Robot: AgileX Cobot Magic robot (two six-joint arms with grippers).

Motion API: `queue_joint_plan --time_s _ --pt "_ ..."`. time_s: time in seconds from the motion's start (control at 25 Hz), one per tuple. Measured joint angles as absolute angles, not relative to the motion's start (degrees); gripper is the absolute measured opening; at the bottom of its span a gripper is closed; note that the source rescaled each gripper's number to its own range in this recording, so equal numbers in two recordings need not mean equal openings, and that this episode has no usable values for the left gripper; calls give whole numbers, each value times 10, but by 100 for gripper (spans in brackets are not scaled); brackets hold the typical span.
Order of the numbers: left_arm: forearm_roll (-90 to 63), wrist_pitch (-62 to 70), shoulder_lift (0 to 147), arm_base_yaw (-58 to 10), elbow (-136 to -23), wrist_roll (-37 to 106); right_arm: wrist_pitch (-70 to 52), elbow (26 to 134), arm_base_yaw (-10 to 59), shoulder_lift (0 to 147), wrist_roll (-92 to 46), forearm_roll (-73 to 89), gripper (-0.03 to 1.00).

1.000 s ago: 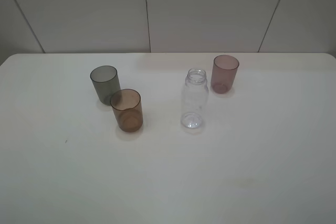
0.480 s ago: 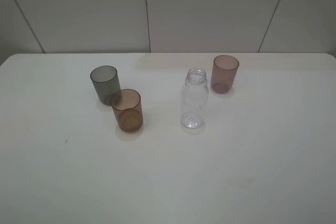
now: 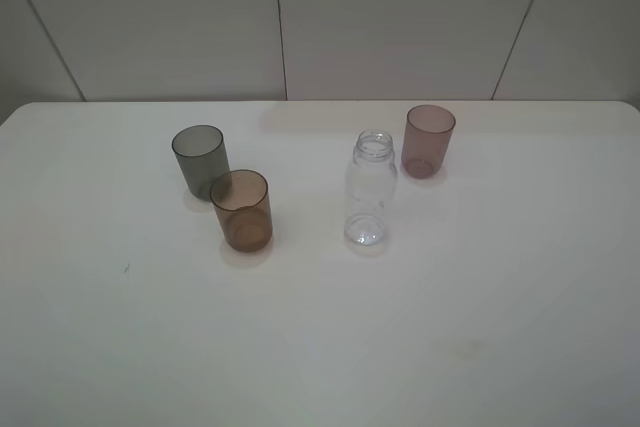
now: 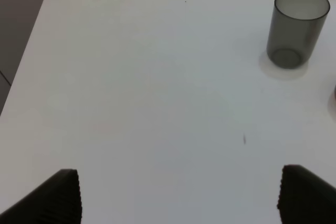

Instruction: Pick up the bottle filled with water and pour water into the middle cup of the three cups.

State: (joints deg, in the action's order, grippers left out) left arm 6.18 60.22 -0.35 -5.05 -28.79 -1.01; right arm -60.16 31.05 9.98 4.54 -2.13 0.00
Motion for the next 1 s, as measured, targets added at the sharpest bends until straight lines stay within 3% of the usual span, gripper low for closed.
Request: queue_joint_plan --time_s 0.56,1.0 --pt "62 602 -3 -50 -288 -10 -607 298 96 -1 -11 -19 82" --pt "62 602 -3 -50 -288 -10 -607 298 -8 -1 9 -34 82"
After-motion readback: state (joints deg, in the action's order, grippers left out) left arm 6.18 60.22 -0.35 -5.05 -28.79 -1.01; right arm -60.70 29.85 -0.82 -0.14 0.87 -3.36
